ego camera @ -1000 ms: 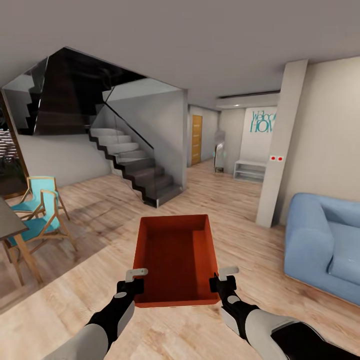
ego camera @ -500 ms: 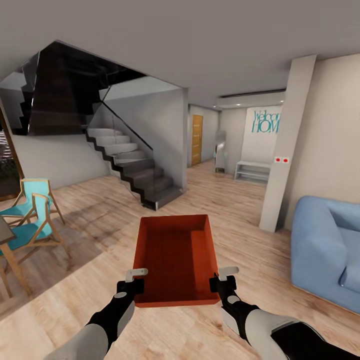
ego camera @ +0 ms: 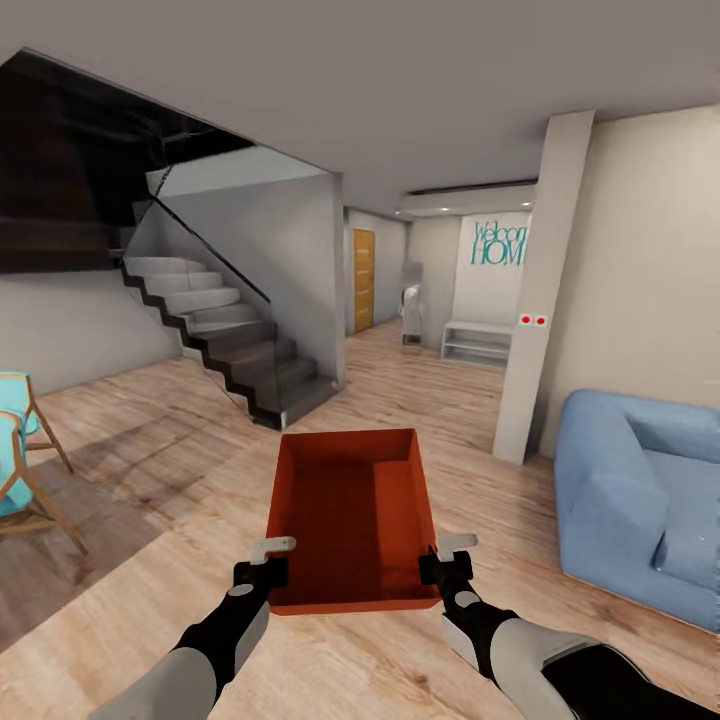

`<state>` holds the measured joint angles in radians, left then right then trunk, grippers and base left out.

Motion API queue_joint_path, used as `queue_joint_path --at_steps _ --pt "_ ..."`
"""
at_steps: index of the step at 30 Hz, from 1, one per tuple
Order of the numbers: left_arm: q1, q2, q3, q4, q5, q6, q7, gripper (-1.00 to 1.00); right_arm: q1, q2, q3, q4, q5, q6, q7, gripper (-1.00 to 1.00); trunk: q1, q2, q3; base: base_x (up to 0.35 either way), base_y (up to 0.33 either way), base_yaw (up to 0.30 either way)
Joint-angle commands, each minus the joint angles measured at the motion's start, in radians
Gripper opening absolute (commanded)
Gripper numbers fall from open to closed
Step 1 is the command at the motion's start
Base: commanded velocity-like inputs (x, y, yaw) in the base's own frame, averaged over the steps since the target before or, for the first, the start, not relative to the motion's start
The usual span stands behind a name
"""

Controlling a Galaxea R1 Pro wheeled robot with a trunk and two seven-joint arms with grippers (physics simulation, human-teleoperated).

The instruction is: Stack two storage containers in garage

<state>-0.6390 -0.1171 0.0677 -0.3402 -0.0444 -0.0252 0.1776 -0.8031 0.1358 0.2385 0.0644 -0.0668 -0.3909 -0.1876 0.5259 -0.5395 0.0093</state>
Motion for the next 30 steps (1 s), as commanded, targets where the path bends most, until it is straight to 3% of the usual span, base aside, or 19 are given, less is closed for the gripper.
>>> queue_joint_path --at_steps 1,8,30 --pt "0.001 0.063 0.006 0.003 -0.005 -0.002 0.03 -1.0 -0.002 0.001 -0.051 -0.04 -0.019 -0.01 -0.005 -1.0 0.001 -0.001 0.0 0.324 0.0 -0.242" --pt "0.001 0.063 0.006 0.003 -0.005 -0.002 0.03 -1.0 -0.002 0.001 -0.051 -0.04 -0.018 -0.01 -0.004 -1.0 0.001 -0.001 0.0 0.324 0.0 -0.186" --pt "0.001 0.068 0.006 0.003 -0.005 -0.002 0.03 -1.0 -0.002 0.001 -0.051 -0.04 -0.018 -0.01 -0.005 -1.0 0.001 -0.001 0.0 0.324 0.0 -0.005"
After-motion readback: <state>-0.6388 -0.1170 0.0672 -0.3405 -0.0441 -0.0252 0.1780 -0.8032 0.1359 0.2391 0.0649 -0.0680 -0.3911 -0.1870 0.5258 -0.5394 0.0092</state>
